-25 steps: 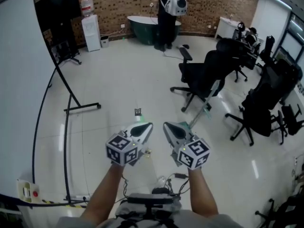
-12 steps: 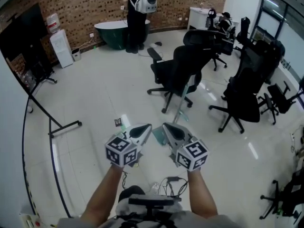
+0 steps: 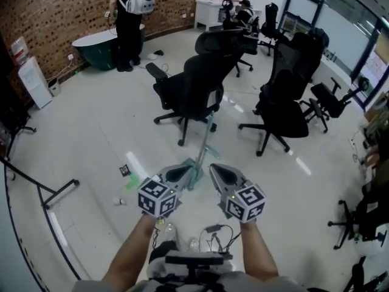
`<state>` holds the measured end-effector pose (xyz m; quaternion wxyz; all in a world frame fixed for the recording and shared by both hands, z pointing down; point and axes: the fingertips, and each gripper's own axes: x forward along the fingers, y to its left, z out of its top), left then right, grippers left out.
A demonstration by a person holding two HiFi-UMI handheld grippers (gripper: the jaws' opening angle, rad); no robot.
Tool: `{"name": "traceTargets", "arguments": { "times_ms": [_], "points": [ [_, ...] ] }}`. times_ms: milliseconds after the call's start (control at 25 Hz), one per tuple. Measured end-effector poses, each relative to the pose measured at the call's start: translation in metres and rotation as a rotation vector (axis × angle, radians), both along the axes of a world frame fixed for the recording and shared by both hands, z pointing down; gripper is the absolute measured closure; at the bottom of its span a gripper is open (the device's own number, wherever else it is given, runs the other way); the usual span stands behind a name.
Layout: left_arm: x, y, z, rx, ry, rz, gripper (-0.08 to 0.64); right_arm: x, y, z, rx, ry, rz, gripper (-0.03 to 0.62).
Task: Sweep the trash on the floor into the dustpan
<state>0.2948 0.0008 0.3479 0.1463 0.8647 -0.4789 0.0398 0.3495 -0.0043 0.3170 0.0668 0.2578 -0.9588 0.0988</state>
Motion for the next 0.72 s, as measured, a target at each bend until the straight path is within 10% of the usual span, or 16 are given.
{"name": "traceTargets", "arguments": {
  "times_ms": [440, 720],
  "points": [
    [-0.013, -0.073, 0.052, -0.102, -0.014, 0.2, 0.555, 0.002, -0.062, 0.048, -0.091, 0.104, 0.226, 0.588],
    [-0.002, -0.118, 0.077, -0.121, -0.05, 0.251, 0.555, 0.012, -0.118, 0.108, -0.168, 0.244, 0.192, 0.472]
  ]
}}
